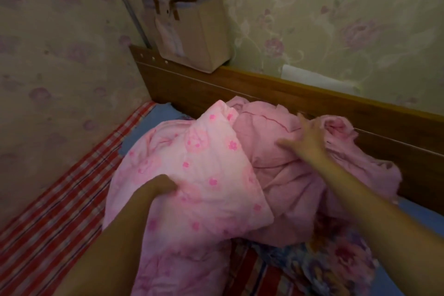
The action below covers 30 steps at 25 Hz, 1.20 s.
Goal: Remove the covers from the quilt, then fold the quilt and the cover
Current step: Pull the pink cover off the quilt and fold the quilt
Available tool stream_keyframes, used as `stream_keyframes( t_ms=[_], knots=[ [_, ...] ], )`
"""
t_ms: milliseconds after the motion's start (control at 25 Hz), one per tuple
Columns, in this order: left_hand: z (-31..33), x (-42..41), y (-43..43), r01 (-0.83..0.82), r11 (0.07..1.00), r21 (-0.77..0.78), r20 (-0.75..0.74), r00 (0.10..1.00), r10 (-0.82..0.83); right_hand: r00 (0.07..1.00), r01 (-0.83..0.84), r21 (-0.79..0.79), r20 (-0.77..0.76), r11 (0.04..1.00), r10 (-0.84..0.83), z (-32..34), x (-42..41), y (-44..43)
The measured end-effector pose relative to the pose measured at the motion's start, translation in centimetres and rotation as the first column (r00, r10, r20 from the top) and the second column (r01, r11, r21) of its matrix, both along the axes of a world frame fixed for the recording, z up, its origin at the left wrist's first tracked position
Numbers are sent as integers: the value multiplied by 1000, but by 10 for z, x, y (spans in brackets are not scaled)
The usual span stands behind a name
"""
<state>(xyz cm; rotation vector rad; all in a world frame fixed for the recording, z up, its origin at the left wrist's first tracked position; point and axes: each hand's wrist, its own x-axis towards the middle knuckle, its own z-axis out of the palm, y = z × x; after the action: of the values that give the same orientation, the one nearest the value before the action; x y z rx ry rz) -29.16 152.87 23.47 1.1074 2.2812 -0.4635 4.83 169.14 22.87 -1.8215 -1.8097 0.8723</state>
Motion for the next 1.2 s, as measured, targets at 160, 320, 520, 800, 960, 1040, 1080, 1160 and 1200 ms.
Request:
stream_keyframes(
  t_ms=[160, 320, 520, 800, 960, 1040, 1080, 1160, 1200],
  knots=[
    [11, 5, 99, -177, 896, 407, 163, 979, 120, 950, -295, -110, 76, 949, 304, -37, -51, -39],
    [-8, 29, 135, -17, 911, 413, 66, 998, -11, 895, -302, -122, 306, 946, 325, -95, -15, -41],
    [-4, 45, 165, -118, 868, 483, 217, 976, 12, 902, -293, -137, 290, 946, 321, -123, 62, -42],
    [-101, 50, 112, -689, 640, 341, 542, 700, 465, 940, -308, -26, 145, 951, 309, -111, 80, -41],
    [-77, 107, 8, -637, 771, -30, 719, 522, 459, 935, -354, 250, 71, 901, 347, -54, 18, -33],
    [-78, 130, -51, -416, 908, -39, 678, 657, 330, 785, -609, 170, 271, 775, 557, -43, -13, -23],
    [-81, 141, -72, -376, 922, -91, 593, 723, 353, 640, -742, 34, 331, 669, 693, -49, -24, -21],
    [-78, 171, -92, -37, 962, -269, 572, 798, 191, 402, -830, -233, 381, 507, 833, -71, -27, -25],
    [-82, 177, -91, 99, 956, -277, 629, 771, 102, 381, -822, -264, 406, 505, 831, -81, -17, -29]
  ],
)
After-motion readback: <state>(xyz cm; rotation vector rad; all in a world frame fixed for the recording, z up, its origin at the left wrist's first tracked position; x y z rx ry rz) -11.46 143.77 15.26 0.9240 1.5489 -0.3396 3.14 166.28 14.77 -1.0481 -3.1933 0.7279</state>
